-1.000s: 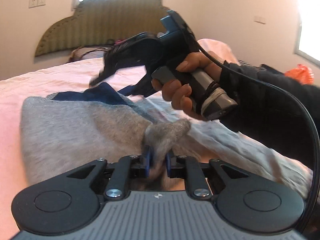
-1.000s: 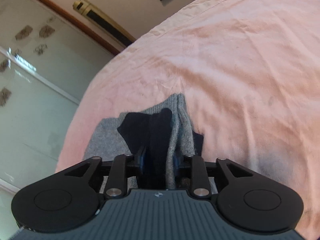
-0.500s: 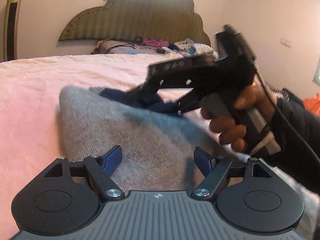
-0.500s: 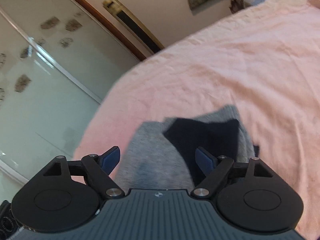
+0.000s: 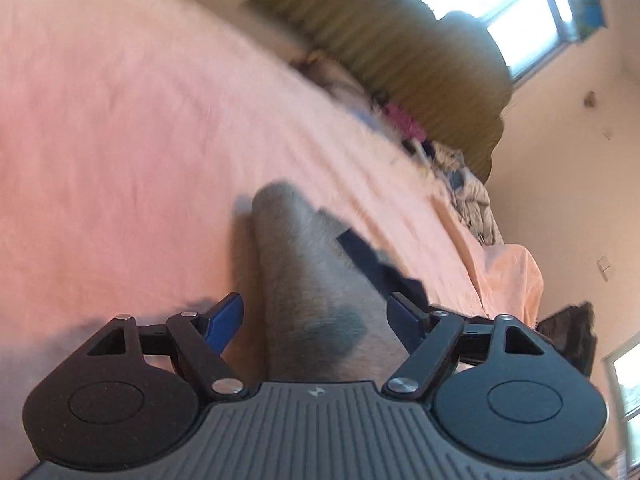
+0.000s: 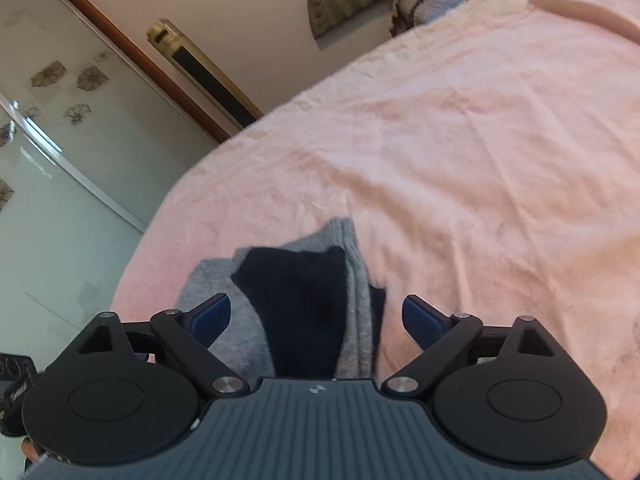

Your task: Fold small clothes

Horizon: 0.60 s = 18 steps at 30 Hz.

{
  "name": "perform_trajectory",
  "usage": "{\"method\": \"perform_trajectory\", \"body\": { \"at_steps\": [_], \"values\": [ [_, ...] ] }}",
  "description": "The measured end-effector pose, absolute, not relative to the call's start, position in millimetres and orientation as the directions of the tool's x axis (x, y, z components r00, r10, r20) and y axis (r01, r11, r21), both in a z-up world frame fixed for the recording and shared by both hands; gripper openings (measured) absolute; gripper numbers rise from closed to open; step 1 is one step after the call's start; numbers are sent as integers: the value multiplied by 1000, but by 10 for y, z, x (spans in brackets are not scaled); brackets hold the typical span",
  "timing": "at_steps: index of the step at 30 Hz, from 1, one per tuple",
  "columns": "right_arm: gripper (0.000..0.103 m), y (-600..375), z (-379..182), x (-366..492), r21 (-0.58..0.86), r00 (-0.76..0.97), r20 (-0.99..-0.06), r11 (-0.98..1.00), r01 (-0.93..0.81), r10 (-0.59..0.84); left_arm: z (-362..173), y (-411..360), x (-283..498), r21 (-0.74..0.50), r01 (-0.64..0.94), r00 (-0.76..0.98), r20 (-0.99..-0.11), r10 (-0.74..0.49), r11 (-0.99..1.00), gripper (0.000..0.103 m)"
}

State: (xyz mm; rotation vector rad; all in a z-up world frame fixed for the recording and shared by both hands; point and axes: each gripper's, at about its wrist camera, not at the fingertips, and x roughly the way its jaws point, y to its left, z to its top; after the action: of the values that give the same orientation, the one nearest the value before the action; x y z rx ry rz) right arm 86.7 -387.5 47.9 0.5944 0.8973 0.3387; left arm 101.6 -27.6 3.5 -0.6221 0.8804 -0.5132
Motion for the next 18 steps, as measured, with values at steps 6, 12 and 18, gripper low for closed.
{"method": "perform_trajectory", "body": {
  "at_steps": [6, 12, 18],
  "values": [
    [49, -3710, 449, 873, 608, 557, -611, 784, -124, 562, -139, -382, 1121, -693, 135, 487, -577, -656, 709, 29],
    [26, -3701, 590, 803, 671, 575, -543, 728, -142, 612, 266, -330, 982, -609, 232, 539, -568, -622, 758, 22],
    [25, -3441, 752, 1074, 717, 600, -459, 672, -185, 655, 517, -182, 1362, -455, 249, 630, -594, -500, 855, 24]
  ]
}}
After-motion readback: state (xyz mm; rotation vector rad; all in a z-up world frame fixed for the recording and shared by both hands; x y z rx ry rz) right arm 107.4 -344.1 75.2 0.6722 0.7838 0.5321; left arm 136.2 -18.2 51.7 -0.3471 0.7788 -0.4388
